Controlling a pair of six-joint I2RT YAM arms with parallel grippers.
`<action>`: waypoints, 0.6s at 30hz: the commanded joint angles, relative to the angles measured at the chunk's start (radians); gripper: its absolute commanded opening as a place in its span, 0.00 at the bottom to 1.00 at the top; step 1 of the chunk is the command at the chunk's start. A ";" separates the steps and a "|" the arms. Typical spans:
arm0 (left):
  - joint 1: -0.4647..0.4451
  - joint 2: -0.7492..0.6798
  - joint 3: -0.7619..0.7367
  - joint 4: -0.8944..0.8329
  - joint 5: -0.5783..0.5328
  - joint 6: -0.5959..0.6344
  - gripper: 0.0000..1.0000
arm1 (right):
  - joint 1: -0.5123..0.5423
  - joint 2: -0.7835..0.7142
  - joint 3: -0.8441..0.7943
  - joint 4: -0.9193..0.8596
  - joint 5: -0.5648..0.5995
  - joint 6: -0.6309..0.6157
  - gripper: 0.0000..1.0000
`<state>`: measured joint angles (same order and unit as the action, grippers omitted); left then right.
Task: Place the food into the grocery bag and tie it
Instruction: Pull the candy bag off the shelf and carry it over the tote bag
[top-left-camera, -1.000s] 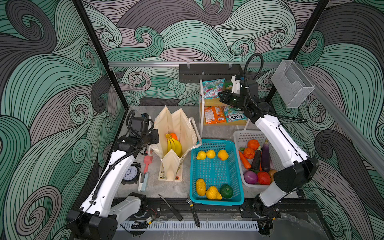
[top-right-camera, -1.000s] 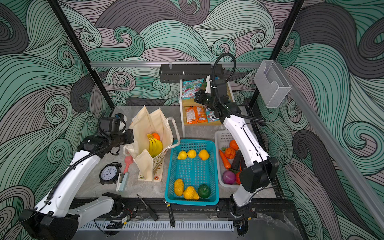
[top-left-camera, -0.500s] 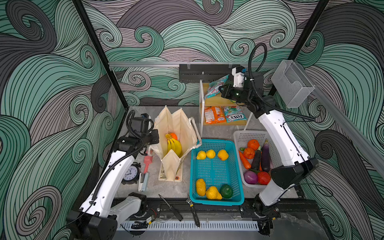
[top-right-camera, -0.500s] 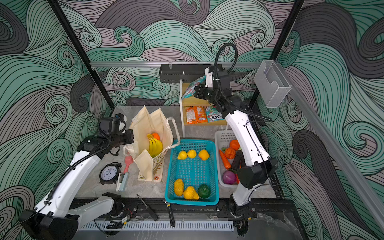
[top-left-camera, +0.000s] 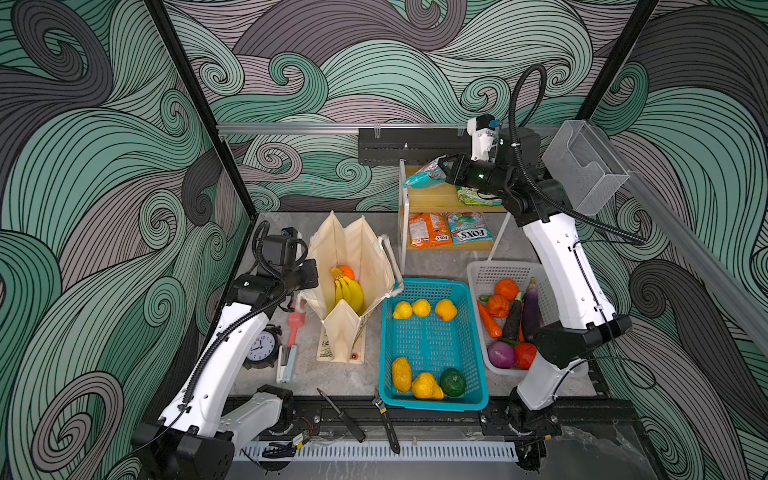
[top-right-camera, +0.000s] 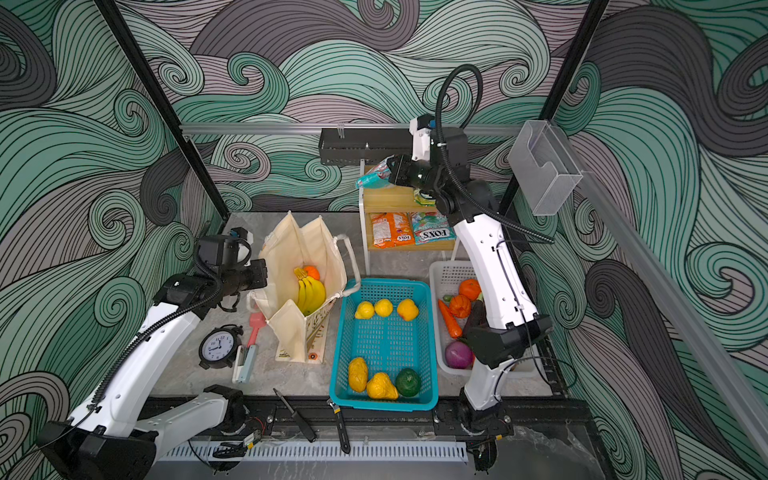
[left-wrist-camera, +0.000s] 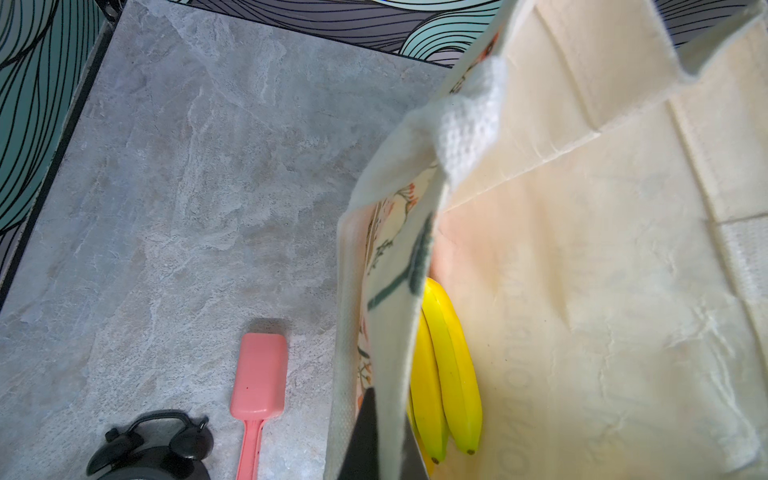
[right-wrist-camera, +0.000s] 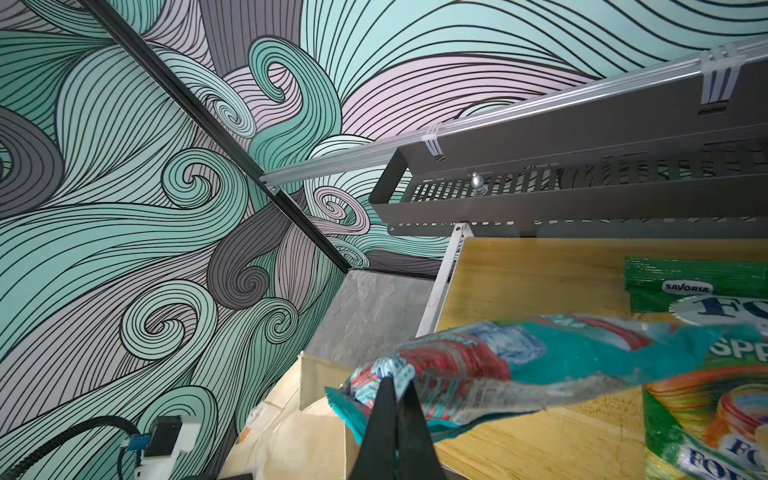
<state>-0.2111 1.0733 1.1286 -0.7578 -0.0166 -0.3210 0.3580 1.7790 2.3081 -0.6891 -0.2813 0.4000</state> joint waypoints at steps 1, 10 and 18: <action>0.011 -0.013 -0.007 -0.028 0.021 0.008 0.00 | 0.010 -0.005 0.048 0.013 -0.041 -0.016 0.00; 0.014 -0.015 -0.008 -0.026 0.029 0.008 0.00 | 0.137 -0.086 0.042 -0.014 0.018 -0.073 0.00; 0.015 -0.018 -0.010 -0.023 0.039 0.008 0.00 | 0.352 -0.136 -0.037 -0.003 0.087 -0.119 0.00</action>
<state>-0.2024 1.0729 1.1271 -0.7563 -0.0074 -0.3210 0.6621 1.6764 2.2932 -0.7429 -0.2279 0.3126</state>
